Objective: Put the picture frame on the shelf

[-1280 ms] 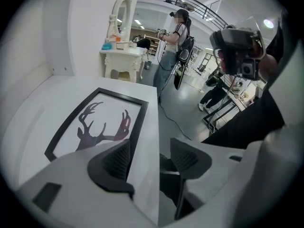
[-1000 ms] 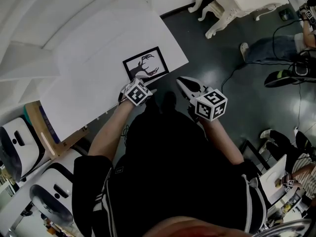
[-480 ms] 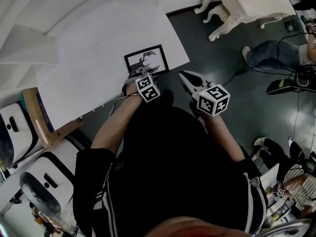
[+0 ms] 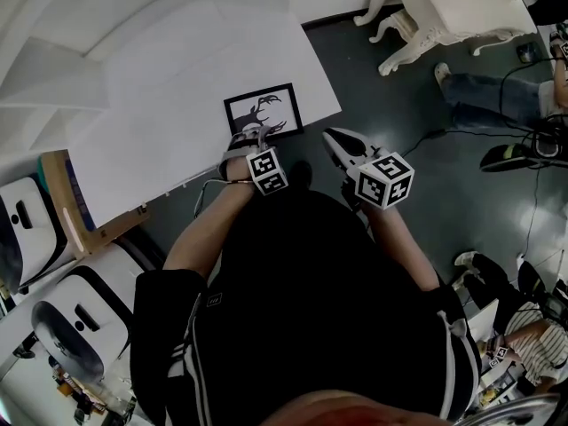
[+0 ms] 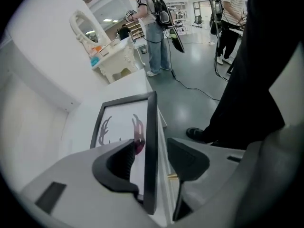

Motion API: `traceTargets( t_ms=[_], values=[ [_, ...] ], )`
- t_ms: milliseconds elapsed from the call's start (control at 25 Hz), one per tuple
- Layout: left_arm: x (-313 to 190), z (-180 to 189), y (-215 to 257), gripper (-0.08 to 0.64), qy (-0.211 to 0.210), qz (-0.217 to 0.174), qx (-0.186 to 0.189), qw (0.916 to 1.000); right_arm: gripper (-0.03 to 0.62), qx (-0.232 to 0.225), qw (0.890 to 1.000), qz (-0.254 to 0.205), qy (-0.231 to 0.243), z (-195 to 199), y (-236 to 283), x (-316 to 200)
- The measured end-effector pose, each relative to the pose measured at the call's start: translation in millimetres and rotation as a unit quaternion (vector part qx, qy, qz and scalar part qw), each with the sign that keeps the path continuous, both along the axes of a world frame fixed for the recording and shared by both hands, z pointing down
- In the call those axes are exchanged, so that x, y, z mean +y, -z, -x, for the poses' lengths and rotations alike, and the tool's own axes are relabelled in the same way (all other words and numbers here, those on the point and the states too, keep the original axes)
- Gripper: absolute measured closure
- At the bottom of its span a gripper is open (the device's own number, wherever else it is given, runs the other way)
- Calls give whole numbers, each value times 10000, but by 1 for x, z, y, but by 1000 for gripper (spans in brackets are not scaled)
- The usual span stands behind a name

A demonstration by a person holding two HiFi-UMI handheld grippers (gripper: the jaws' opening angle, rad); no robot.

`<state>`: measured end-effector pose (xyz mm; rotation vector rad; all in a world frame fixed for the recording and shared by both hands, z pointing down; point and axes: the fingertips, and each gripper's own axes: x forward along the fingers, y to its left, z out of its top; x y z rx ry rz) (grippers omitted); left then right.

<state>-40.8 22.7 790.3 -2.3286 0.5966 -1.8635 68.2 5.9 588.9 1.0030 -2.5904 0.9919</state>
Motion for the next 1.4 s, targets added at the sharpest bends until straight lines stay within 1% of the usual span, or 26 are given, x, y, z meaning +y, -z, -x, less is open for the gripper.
traceTargets(
  t_ms=[120, 240, 440, 520, 640, 720, 840, 1080, 1400],
  values=[
    [2, 7, 0, 369, 37, -312, 18, 9995, 570, 60, 10000, 60, 24, -3, -4, 4],
    [3, 11, -9, 371, 0, -709, -9, 9975, 571, 183, 9997, 120, 56, -8, -10, 9],
    [-6, -6, -9, 368, -22, -1185, 48, 9929, 571, 365, 9991, 197, 70, -19, -17, 24],
    [-12, -12, -7, 368, -47, -1227, -36, 9924, 570, 394, 9990, 210, 49, -25, -16, 29],
    [-13, -14, -7, 374, -84, -1157, -81, 9932, 570, 385, 9991, 171, 8, -30, -11, 30],
    [-9, -13, -5, 398, -92, -1181, -45, 9930, 570, 357, 9993, 119, -5, -31, -7, 29],
    [-9, -11, 8, 418, -70, -1422, 57, 9898, 570, 299, 9995, 52, 6, -30, -2, 26],
    [-4, -6, 28, 454, -142, -1709, 3, 9852, 571, 206, 9998, 3, 23, -31, 1, 25],
    [-2, -10, 67, 468, -111, -1959, 393, 9798, 570, 148, 9998, -127, 8, -28, 10, 22]
  ],
)
